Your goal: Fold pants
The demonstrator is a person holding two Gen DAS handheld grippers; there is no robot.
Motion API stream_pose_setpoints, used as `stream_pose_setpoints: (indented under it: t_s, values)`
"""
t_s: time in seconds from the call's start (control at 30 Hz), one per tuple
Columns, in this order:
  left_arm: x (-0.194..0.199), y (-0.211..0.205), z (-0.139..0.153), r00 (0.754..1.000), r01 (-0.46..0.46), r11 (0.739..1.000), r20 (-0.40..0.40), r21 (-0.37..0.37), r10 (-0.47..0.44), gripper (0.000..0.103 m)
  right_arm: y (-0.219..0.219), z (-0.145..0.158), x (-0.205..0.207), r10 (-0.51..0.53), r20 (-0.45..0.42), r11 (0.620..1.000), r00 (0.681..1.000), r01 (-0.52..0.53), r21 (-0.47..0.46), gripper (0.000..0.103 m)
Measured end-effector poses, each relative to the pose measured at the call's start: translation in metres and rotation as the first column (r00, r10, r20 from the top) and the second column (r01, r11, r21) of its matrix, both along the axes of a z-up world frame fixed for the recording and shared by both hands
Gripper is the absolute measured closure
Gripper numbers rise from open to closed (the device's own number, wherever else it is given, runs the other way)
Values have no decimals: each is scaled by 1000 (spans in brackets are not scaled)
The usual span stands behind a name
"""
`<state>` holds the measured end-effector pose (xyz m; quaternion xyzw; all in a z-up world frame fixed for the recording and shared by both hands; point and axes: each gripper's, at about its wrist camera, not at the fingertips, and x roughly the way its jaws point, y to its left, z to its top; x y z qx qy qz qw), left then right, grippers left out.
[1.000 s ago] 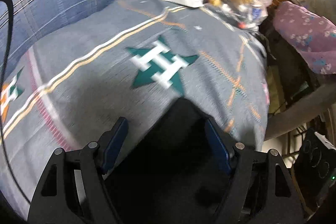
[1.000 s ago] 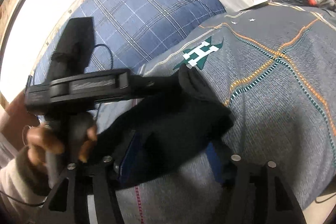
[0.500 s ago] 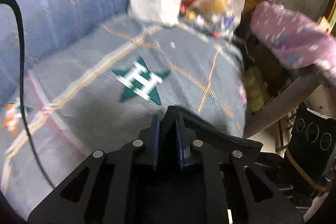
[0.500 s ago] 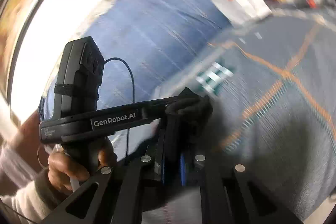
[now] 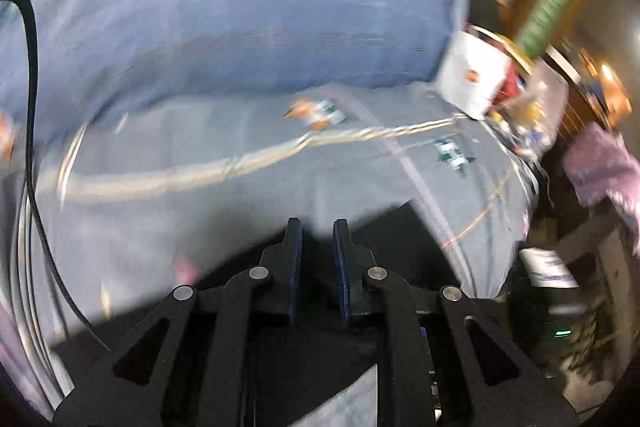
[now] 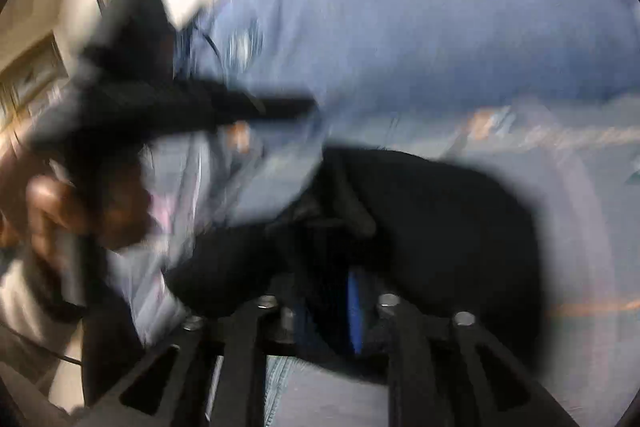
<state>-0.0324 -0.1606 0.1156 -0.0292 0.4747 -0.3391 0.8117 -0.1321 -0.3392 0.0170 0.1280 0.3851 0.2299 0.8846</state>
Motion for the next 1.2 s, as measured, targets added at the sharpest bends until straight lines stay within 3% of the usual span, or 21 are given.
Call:
stream_pose_setpoints:
  t_s: [0.03,0.07,0.13,0.2,0.3,0.43,0.63,0.73,0.83,1.2]
  values:
    - [-3,8,-7,1000,-19,1000,-25,2,19,89,6,-6,2,5,-29,1000,1000,-5,-8,78]
    - [-8,15,-15,998,-36,999,-45,4,37,89,6,-1,-2,7,-3,1000,1000,-7,6,76]
    - [-15,20,-24,997,-54,999,-64,-8,53,72,-6,16,-13,35,42,997,999,-38,68,71]
    - [-23,21,-32,994,-67,996,-91,-50,63,44,-30,34,-22,1,80,995,997,-8,95,60]
    - [-30,6,-39,991,-71,992,-120,-104,59,43,-67,52,-35,-119,132,990,984,108,88,55]
    - [-32,-17,-52,989,-78,995,-127,-57,70,41,-95,45,-27,-208,81,976,975,201,88,59]
    - [-31,-39,-69,988,-113,994,-107,3,113,42,-84,31,13,-192,75,981,978,195,-26,69]
    - [-32,-43,-72,990,-120,993,-75,20,121,42,-75,10,38,-210,25,965,977,212,-154,70]
    - [-36,-45,-73,994,-104,994,-39,43,106,42,-77,1,41,-222,53,962,974,227,-149,71]
    - [-48,-25,-65,988,-145,987,-42,67,148,42,-75,29,-19,-207,71,953,976,217,-210,70]
